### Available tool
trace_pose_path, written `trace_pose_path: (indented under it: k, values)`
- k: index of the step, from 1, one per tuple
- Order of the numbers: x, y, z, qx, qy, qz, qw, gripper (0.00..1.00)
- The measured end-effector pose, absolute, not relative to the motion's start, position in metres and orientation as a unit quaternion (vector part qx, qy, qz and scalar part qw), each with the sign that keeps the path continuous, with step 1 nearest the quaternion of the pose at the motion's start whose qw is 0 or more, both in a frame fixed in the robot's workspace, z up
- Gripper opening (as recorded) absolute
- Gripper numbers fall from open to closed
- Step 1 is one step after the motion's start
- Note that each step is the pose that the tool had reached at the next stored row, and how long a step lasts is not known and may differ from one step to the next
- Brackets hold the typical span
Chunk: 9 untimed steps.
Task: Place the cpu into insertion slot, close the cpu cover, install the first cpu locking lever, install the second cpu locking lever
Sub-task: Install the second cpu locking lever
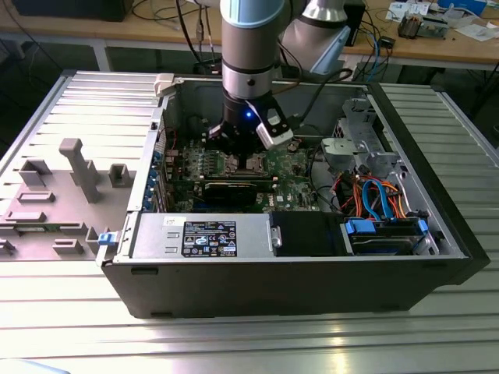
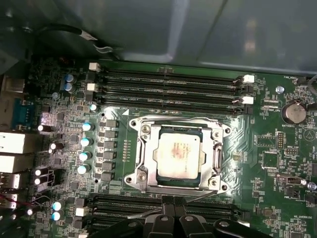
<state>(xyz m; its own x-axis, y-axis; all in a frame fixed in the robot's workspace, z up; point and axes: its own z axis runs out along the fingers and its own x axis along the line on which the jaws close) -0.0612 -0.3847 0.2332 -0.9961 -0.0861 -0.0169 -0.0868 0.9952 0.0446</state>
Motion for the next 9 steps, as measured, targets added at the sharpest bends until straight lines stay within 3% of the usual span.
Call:
trace_pose_path:
  k: [9]
  values:
    - [-0.0703, -0.3909, 0.2324, -0.055, 0.998, 0.023, 0.007, 0.11]
